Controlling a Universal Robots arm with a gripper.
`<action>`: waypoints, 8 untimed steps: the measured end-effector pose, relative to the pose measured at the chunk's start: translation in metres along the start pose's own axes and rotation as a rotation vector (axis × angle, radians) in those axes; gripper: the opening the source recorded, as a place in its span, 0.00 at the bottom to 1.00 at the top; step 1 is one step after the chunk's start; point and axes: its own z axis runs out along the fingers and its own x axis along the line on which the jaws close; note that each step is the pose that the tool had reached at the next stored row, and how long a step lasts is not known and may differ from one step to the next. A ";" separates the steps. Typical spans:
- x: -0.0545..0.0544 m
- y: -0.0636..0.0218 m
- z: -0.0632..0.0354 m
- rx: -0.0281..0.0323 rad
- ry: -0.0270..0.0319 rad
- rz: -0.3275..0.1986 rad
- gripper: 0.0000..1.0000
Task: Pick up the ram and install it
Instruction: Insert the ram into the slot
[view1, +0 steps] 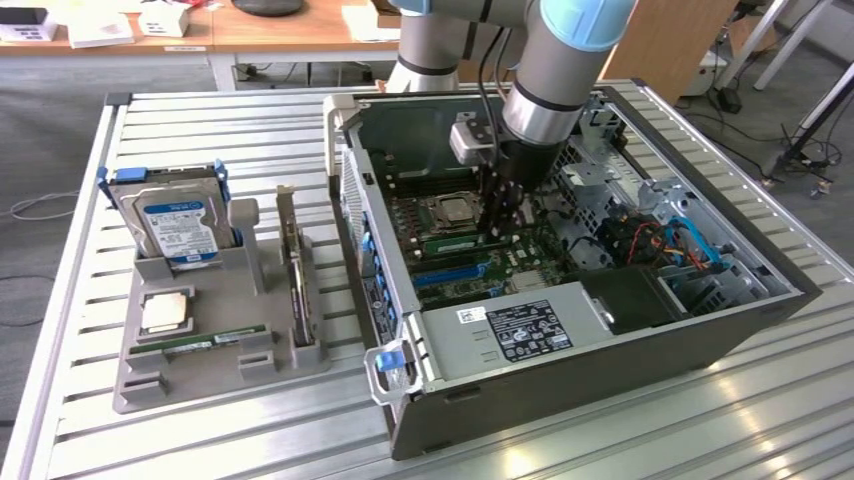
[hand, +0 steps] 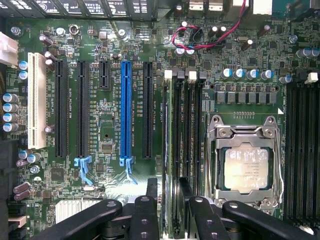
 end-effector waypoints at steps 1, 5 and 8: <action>0.000 0.0000 -0.0005 0.0000 -0.0001 0.000 0.31; 0.000 0.0001 -0.0030 0.0000 0.0000 0.000 0.31; 0.000 0.0002 -0.0050 0.0001 0.0000 0.000 0.31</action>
